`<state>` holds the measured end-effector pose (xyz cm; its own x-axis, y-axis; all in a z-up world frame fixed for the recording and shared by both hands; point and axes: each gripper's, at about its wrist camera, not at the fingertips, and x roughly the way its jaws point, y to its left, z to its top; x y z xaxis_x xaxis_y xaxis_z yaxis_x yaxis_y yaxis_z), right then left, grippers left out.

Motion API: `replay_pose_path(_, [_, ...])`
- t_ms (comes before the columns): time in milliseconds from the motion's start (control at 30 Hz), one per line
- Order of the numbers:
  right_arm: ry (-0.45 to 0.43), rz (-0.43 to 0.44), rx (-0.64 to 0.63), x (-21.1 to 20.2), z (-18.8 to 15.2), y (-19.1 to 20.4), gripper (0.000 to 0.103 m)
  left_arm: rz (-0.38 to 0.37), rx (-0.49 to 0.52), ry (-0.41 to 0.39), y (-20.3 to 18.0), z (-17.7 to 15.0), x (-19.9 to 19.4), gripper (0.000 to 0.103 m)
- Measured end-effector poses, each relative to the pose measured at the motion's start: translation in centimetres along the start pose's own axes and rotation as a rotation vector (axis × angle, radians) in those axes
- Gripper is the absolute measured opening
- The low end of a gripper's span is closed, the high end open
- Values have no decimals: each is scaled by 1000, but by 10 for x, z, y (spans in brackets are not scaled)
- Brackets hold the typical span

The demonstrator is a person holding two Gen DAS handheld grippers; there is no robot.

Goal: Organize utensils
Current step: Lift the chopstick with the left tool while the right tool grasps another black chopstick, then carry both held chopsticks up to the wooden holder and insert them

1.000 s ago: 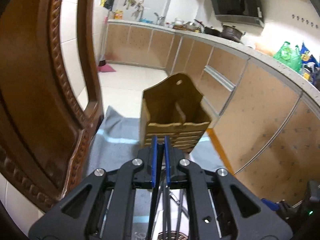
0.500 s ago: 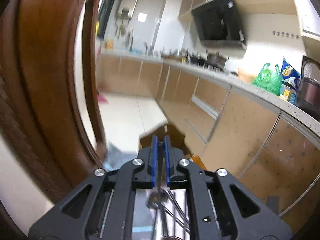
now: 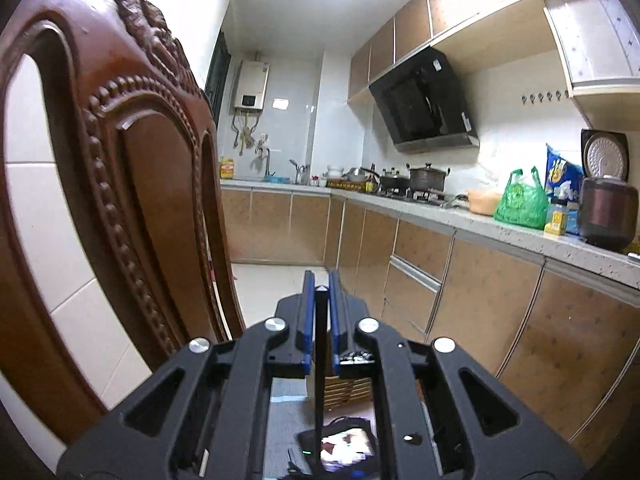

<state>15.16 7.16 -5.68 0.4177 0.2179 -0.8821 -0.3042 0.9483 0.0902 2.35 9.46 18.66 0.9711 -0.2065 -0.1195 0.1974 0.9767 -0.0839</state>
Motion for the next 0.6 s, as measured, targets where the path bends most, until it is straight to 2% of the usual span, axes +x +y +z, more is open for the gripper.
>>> replay_pose_path(100, [50, -19, 5, 20, 7, 8, 44, -9, -24, -15, 10, 5, -9, 6])
replay_pose_path(167, [73, -40, 3, 30, 11, 13, 42, -11, -28, -18, 16, 7, -13, 6])
replay_pose_path(233, [61, -60, -19, 32, 13, 19, 34, -10, -40, -21, 22, 7, -16, 6])
replay_pose_path(267, [56, -61, -22, 33, 14, 21, 29, -11, -44, -21, 24, 7, -17, 6])
replay_pose_path(300, [53, -61, -27, 34, 15, 23, 9, -9, -47, -23, 26, 7, -18, 6])
replay_pose_path(467, [32, 22, 56, 20, 15, 5, 8, 11, -61, -22, 34, 7, -22, 6])
replay_pose_path(600, [-73, 125, 103, -41, 13, -16, 7, 15, -49, -8, 30, 8, -23, 6])
